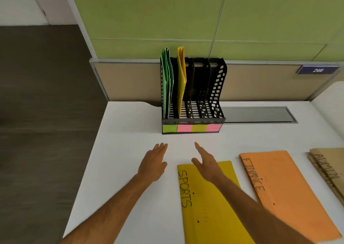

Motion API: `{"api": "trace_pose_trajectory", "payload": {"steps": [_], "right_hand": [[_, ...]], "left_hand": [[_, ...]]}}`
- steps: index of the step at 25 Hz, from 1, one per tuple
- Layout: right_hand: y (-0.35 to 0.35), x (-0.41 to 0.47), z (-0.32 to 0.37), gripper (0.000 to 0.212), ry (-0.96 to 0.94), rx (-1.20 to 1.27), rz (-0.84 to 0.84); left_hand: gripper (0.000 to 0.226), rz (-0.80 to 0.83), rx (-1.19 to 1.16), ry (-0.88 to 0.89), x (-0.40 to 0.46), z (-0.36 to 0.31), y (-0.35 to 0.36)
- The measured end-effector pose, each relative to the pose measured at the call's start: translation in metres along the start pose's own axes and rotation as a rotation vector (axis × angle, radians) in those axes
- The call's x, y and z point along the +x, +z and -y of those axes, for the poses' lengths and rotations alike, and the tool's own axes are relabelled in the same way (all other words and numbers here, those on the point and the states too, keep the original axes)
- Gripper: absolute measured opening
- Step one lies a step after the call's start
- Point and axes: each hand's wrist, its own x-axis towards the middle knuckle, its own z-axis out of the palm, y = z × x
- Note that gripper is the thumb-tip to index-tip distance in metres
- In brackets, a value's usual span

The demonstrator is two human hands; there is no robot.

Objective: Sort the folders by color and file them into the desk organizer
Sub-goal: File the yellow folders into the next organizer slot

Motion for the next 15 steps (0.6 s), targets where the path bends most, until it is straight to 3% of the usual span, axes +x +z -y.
{"api": "trace_pose_trajectory", "payload": {"steps": [6,15], "right_hand": [[0.005,-0.111,-0.06,0.064,0.07,-0.008,0.009],[-0.001,-0.186,-0.171,0.075,0.202,-0.302,0.309]], "left_hand": [[0.07,0.012,-0.199,-0.068,-0.084,-0.029,0.06],[0.071,0.127,-0.284,-0.235,-0.144,-0.092,0.143]]}}
